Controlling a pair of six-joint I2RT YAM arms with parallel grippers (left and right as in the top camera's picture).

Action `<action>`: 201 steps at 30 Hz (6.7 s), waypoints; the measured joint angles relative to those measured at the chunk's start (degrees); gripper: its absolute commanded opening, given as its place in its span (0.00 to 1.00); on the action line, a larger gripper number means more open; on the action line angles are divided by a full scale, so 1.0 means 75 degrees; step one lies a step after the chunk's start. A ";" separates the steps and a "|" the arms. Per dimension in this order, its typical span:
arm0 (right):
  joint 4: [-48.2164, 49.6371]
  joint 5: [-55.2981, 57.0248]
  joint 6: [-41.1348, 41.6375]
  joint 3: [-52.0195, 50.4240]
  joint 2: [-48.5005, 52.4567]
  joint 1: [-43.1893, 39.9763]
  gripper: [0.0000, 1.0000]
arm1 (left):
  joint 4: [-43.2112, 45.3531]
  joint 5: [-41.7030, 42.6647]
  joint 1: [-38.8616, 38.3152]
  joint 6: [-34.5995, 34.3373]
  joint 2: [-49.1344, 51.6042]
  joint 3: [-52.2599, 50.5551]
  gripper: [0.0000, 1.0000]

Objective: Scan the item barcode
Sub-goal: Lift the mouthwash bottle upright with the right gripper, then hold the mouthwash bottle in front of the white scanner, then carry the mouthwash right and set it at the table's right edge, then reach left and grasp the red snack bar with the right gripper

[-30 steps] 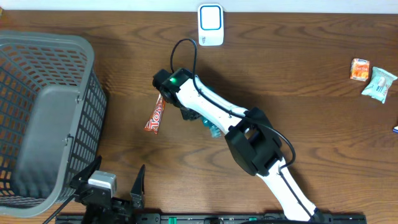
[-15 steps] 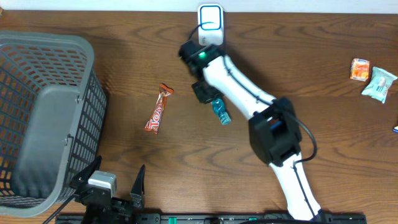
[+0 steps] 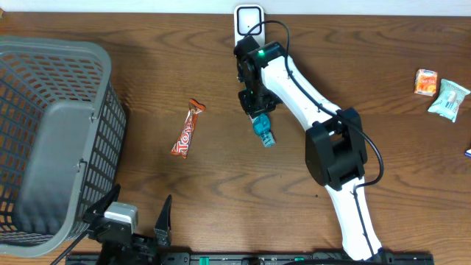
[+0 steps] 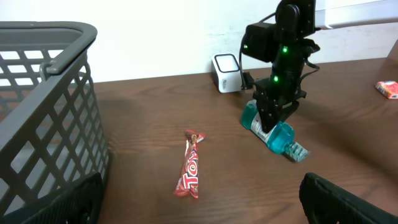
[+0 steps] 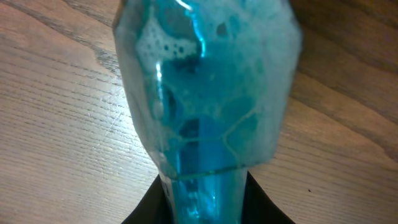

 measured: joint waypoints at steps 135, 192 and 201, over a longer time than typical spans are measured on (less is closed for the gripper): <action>0.3369 0.5062 -0.3410 -0.0959 -0.0085 -0.5613 0.31 | -0.0003 0.0000 0.0000 0.0000 0.0000 0.0000 1.00; 0.2617 0.0044 0.3958 -0.0644 0.0172 0.2614 0.01 | 0.0000 0.0000 0.0000 -0.0003 0.0000 0.0000 1.00; 0.1443 -0.3150 0.0245 -0.0705 -0.0111 0.1294 0.01 | 0.0000 0.0000 0.0000 0.0000 0.0000 0.0000 1.00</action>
